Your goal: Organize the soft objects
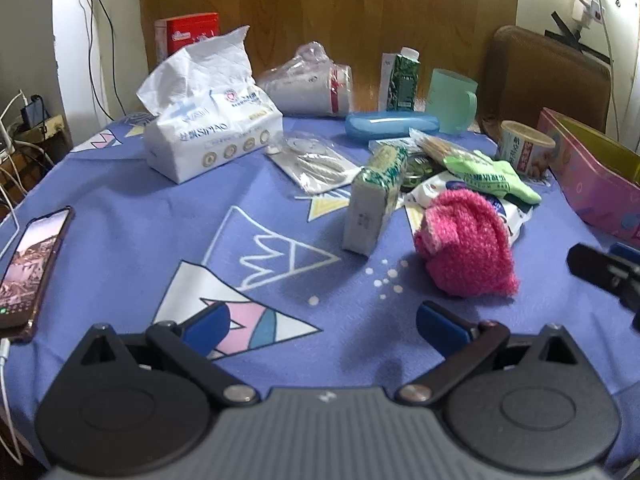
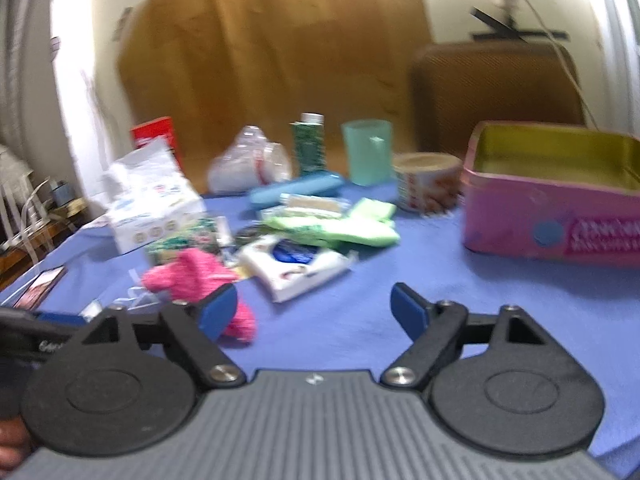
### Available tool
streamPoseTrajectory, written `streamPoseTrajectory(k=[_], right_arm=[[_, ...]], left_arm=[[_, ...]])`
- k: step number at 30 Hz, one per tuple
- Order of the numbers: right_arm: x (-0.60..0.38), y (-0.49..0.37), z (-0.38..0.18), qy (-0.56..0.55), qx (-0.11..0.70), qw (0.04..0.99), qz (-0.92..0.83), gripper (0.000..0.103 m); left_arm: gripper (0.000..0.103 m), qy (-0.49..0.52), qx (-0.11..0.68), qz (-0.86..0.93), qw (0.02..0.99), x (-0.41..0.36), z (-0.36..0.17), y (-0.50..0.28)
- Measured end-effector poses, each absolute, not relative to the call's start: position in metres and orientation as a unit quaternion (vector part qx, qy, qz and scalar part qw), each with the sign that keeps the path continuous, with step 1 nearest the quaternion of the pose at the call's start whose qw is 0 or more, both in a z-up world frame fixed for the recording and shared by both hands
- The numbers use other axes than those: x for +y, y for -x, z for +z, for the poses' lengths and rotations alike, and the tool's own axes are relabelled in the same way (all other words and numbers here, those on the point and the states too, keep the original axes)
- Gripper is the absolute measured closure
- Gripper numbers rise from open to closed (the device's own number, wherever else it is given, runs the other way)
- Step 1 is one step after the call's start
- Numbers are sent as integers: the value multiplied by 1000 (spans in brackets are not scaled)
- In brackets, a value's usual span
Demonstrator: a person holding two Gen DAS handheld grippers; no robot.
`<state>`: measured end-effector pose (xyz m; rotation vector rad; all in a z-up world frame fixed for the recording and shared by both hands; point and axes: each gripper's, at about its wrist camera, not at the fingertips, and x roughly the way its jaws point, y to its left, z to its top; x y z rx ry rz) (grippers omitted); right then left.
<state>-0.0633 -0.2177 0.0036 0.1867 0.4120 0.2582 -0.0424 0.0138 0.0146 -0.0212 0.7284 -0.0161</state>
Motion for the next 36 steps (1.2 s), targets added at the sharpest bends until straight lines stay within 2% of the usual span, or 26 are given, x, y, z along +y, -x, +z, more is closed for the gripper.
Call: streamPoseTrajectory(k=[3,6,36], right_arm=[[-205,66,4,-62,198,968,144,33],[-200,67,3,-47,198,967,154,37],[-196,66,-9,-44,213,962,166,38]], left_arm=[[0,15,358,-8,933,16,15,42],[0,16,359,-10,933,16,13,42],[0,19,375,-25,926,11,5,38]])
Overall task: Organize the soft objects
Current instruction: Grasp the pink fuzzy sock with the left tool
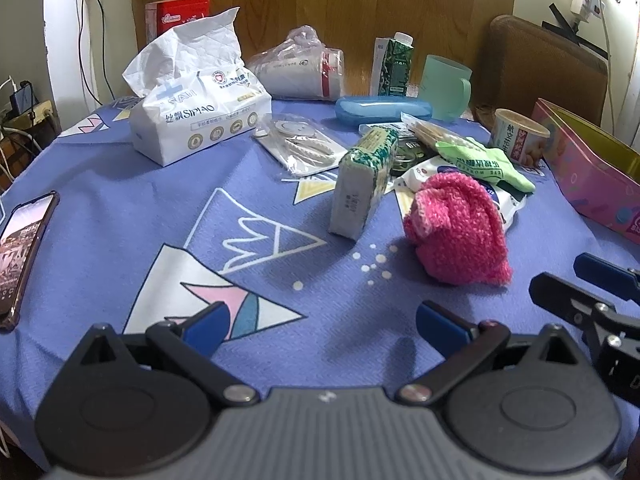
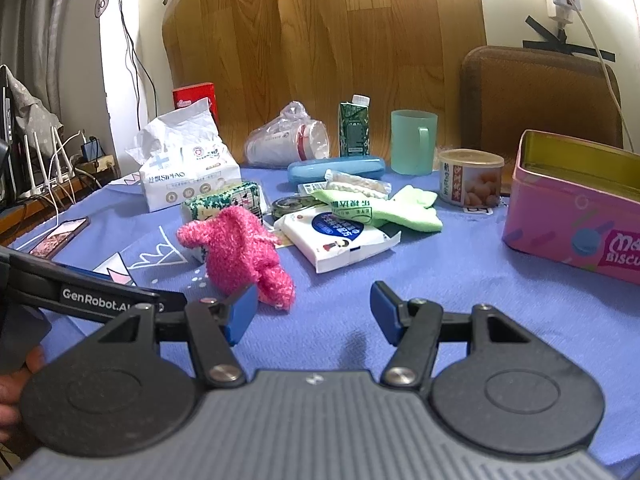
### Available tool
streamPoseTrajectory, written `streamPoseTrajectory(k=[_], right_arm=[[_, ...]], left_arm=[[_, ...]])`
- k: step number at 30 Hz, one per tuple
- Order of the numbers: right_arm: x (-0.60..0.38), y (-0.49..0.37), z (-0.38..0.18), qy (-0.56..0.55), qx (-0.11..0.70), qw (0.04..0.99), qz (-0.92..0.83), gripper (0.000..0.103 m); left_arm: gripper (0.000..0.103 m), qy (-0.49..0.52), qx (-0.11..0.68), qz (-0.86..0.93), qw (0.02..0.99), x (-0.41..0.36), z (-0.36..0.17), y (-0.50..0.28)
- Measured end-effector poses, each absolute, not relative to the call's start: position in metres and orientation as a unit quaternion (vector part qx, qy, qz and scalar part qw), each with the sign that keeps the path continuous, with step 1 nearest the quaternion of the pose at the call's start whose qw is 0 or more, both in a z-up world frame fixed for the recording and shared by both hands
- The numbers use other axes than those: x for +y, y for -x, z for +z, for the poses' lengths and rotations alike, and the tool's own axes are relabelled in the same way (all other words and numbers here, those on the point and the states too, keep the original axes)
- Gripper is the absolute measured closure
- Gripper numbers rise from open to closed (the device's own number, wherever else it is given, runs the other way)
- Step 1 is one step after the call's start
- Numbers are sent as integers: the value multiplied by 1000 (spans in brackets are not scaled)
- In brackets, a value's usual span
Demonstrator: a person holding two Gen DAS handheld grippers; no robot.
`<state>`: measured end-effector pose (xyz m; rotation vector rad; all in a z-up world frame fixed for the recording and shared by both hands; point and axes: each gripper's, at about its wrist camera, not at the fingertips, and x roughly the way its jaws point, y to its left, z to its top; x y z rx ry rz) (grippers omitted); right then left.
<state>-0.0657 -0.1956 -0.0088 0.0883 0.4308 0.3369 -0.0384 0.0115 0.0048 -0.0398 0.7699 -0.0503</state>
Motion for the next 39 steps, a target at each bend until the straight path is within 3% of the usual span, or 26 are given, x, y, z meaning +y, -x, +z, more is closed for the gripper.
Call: streamPoseTrajectory(k=[14,23,25,27,29,30,31,33,36,39], right_arm=[[-193,60,-12,-40,219,960,171,38],[-186,56,-9,-13,218,957,192,47],[-179,54,-8,4,219,954,206,47],[-171,50,-9,19,226,949,219,48],[-163,44,-11,28,239,943,232,50],[-159,40,-12,32,245,939,238,55],[-155,37,-13,35,250,936,243,66],[-152,32,-15,39,260,932,250,89],[-159,39,-13,34,242,940,236,91],[-178,46,-10,14,215,955,206,94]], left_arm=[[0,32,374,-44,926,13,5,35],[2,114,336,-155,922,33,33,33],[10,129,341,-187,912,30,36,26],[31,140,361,-207,899,25,34,14],[41,149,385,-223,883,16,27,0],[50,151,394,-225,878,13,23,-4],[56,151,406,-226,873,7,17,-10],[61,149,414,-224,870,-1,10,-13],[70,133,397,-240,876,-11,21,-7],[70,112,379,-268,879,-31,38,-10]])
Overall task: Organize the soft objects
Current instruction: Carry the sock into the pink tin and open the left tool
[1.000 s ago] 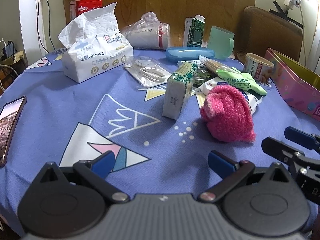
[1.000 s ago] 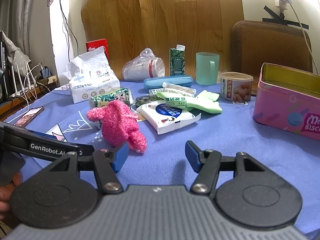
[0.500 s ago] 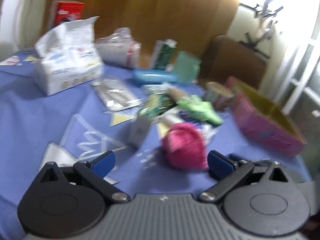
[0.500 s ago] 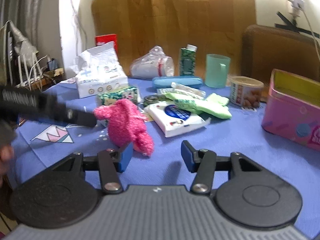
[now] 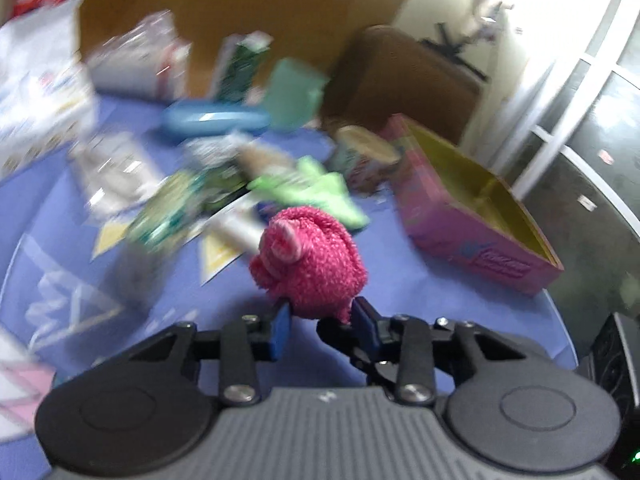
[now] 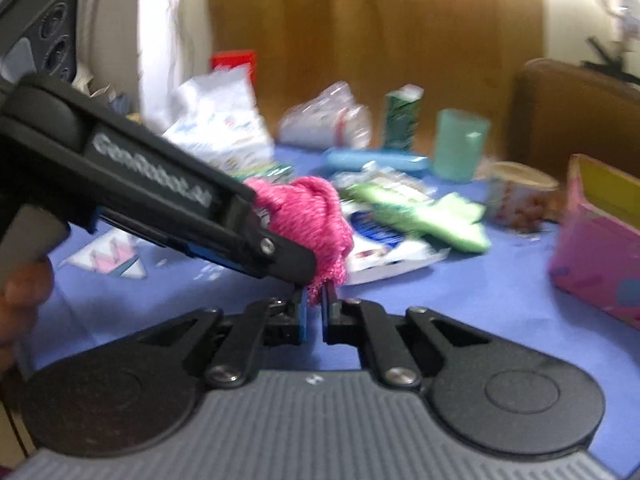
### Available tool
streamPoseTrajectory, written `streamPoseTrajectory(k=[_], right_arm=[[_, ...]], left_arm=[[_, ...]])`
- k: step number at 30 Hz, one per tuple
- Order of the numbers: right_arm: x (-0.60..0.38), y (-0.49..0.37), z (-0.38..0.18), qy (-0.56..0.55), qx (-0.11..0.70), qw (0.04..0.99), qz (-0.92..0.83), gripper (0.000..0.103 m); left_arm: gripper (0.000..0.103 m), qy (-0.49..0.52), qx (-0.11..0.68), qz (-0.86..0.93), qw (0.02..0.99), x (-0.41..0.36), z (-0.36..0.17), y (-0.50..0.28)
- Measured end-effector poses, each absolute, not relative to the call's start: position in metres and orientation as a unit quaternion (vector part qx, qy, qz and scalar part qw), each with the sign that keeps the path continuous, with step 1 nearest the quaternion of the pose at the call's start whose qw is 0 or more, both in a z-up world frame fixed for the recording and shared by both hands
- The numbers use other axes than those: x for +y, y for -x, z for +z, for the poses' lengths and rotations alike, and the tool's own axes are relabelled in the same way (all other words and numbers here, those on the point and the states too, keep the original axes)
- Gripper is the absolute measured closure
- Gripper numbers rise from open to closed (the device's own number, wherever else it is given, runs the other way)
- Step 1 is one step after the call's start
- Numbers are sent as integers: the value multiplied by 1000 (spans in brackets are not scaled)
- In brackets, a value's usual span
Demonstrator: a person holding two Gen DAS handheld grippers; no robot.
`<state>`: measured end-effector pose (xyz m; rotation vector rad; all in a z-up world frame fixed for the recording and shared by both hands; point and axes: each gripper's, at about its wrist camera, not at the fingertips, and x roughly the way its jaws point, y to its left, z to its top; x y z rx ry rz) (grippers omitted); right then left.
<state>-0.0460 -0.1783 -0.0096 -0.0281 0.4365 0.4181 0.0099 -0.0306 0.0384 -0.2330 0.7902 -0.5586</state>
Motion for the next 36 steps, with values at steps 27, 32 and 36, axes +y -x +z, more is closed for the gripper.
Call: streamPoseTrajectory(k=[27,32,36], right_arm=[[-341,56,21,-98,85,985,-118,77],[-293,38,20,-80,122,989,-27,76],[-248,36,11,-57,152,986,41,73]], left_arm=[[42,42,269,-291,917,-101,81,-37],[32,28,227,-232,945,-40,73,-9],[32,44,235,-194,951,2,68,-5]])
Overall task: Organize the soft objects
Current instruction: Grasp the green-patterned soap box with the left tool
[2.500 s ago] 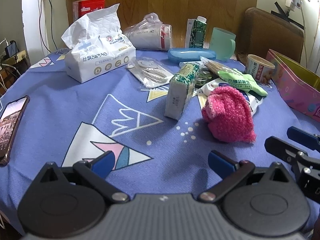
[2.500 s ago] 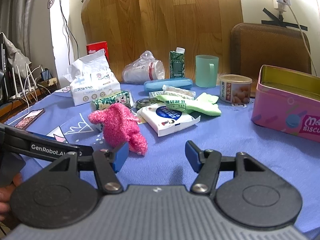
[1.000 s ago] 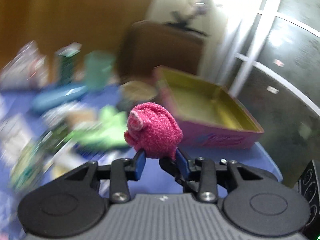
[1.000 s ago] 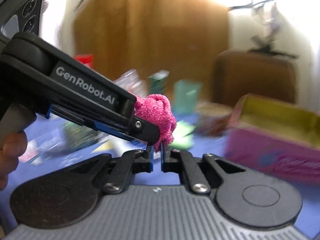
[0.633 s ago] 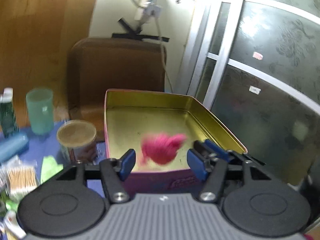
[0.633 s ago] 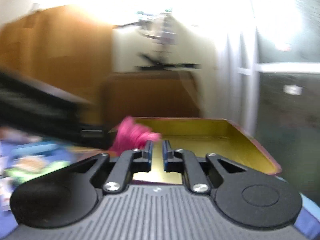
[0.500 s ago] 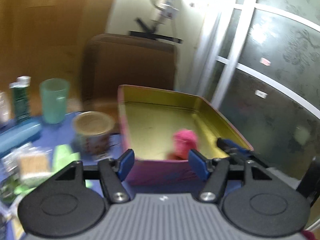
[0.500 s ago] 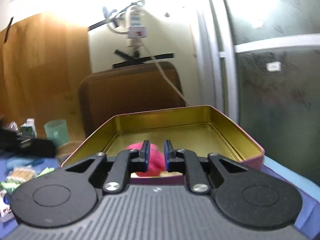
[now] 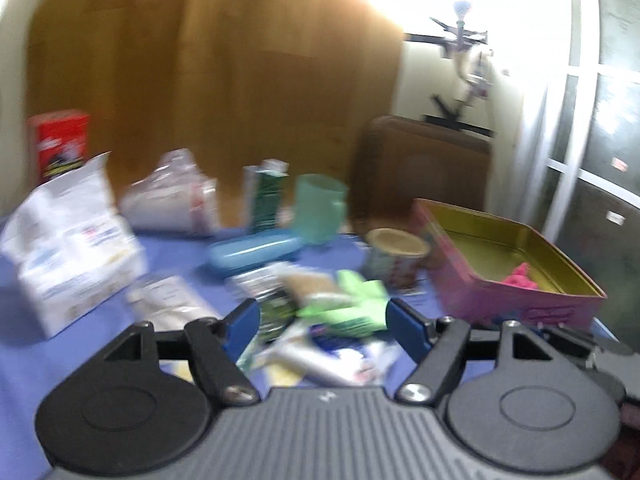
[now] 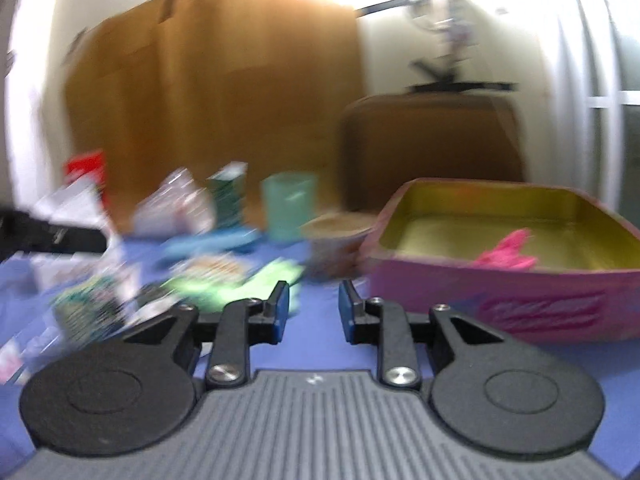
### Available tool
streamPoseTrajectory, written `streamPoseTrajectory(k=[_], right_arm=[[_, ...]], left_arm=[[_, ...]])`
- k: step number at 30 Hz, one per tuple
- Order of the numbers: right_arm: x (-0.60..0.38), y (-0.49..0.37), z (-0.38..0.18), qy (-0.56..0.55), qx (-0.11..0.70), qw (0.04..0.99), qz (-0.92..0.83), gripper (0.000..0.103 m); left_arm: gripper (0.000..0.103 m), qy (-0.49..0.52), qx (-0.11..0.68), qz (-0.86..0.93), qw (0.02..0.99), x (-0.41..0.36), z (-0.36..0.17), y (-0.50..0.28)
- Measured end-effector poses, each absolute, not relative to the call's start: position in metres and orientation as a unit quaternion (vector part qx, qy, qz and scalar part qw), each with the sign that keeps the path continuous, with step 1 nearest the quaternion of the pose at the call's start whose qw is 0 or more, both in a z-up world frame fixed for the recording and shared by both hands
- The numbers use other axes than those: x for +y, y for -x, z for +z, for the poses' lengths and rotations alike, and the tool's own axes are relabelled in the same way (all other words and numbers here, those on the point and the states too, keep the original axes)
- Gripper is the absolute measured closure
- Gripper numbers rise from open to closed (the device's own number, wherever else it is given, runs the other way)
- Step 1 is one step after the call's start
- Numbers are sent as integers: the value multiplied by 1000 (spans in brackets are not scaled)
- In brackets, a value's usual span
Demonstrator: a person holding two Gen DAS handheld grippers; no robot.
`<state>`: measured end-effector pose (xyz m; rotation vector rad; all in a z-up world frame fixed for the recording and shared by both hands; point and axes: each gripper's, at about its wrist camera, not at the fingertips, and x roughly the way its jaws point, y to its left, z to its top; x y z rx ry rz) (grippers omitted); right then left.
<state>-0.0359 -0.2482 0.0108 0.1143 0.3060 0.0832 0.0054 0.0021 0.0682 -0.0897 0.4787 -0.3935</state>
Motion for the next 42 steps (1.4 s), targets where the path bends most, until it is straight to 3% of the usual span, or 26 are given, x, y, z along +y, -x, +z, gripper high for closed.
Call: streamPoseTrajectory(k=[3,10,15,22,24,26,27,30,38,40,42], right_arm=[[-222,34,9,-32,170,981,84,72],[-170,23,11,16,191,966,176,50],[-138,7,10,28,220,949,223,47],[-102,-18,22,-14,238,934,266,26],[-97,-23,22,-13,235,939,251,28],[-103,-28,18,-31,249,936,246,47],[-109,-30,16,-42,261,933,246,65],[-137,-25,9,-77,279,927,237,70],[-186,18,-1,-85,281,936,196,58],[-180,22,-1,-58,278,940,190,40],[-174,23,-2,-41,277,941,192,36]], left_arm=[[32,64,235,-157,957,33,66,-5],[32,104,257,-92,956,91,46,-1],[32,115,272,-85,952,104,33,3],[29,121,260,-70,955,120,38,18],[29,123,260,-72,955,121,38,20],[29,123,262,-75,954,120,37,20],[29,123,264,-79,953,119,36,19],[29,125,274,-95,949,112,31,13],[26,121,311,-182,925,63,27,-13],[26,114,320,-207,918,46,27,-19],[26,95,328,-223,913,28,25,-23]])
